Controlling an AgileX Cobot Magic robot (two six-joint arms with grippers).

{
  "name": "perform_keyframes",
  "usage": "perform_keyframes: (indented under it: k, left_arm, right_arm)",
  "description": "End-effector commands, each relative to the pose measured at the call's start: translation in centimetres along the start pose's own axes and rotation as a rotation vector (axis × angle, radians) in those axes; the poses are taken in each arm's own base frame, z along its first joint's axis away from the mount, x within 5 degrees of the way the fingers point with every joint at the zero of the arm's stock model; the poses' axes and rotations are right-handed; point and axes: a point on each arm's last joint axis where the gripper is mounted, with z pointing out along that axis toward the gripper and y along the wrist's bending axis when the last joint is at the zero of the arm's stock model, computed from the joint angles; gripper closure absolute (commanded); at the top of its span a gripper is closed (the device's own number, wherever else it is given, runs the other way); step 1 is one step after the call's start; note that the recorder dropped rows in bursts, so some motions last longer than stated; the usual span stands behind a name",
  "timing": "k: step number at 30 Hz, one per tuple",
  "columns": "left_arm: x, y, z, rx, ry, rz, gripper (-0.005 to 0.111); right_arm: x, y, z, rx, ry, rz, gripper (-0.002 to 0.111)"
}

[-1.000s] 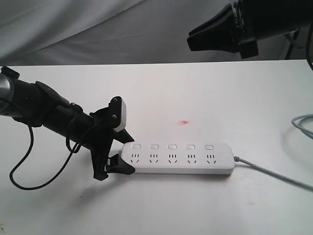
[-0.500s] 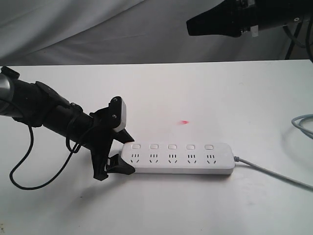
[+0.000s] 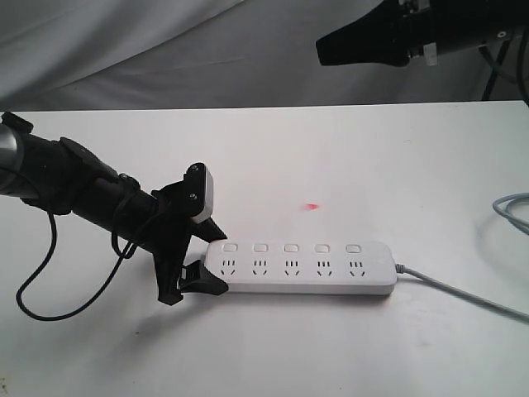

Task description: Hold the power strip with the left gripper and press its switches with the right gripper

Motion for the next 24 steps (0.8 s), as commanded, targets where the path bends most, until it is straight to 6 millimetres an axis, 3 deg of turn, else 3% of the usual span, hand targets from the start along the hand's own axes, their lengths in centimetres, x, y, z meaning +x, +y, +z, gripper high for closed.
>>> perform_keyframes:
  k: [1,6,10,18,24]
  left_arm:
    - [-0.1,0.0,0.1,-0.004,0.008,0.016,0.107]
    - [-0.1,0.0,0.1,-0.004,0.008,0.016,0.107]
    - [-0.1,0.0,0.1,-0.004,0.008,0.016,0.107]
    - [-0.1,0.0,0.1,-0.004,0.008,0.016,0.107]
    - [-0.1,0.0,0.1,-0.004,0.008,0.016,0.107]
  right_arm:
    - [-0.1,-0.3,-0.4,0.075,0.032,-0.079,0.108]
    - [0.4,-0.5,-1.3,0.215,0.149,-0.075,0.108]
    - [-0.5,0.5,-3.0,0.357,0.153,-0.082,0.108]
    - [-4.3,4.7,-7.1,0.606,-0.072,-0.153,0.108]
    - [-4.1,8.3,-10.5,0.810,-0.083,-0.176,0.108]
